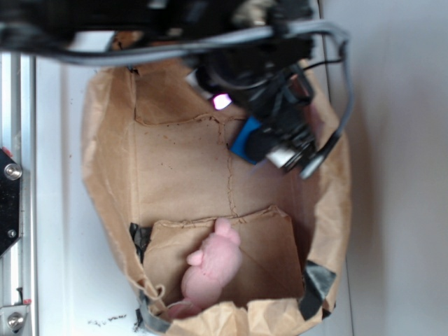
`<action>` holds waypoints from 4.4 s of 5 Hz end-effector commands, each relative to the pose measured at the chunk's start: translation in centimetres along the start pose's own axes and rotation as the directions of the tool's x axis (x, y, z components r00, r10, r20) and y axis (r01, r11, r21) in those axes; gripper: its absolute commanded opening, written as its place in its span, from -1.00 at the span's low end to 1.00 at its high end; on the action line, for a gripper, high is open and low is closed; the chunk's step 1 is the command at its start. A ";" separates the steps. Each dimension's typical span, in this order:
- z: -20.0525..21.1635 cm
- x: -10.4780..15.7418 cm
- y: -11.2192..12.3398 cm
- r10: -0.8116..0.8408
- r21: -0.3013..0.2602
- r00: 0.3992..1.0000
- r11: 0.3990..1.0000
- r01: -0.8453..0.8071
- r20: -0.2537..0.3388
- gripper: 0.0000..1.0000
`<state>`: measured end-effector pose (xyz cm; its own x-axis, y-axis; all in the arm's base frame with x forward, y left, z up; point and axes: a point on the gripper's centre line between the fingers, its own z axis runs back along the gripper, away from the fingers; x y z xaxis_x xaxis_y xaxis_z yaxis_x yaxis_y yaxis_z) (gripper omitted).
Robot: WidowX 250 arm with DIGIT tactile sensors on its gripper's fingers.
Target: Grab the blue block.
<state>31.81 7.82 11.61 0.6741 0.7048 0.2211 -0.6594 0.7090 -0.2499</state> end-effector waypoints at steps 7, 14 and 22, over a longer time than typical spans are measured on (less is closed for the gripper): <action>0.0 -0.6 -0.5 -0.033 -0.017 0.999 0.999 0.033 0.041 1.00; -1.5 -0.9 -2.0 -0.044 -0.042 0.994 0.998 0.049 0.099 1.00; -3.9 -3.6 -3.4 -0.018 0.003 0.997 1.000 0.017 0.080 1.00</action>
<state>32.23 2.36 6.50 0.6636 0.6980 0.2691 -0.6666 0.7150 -0.2107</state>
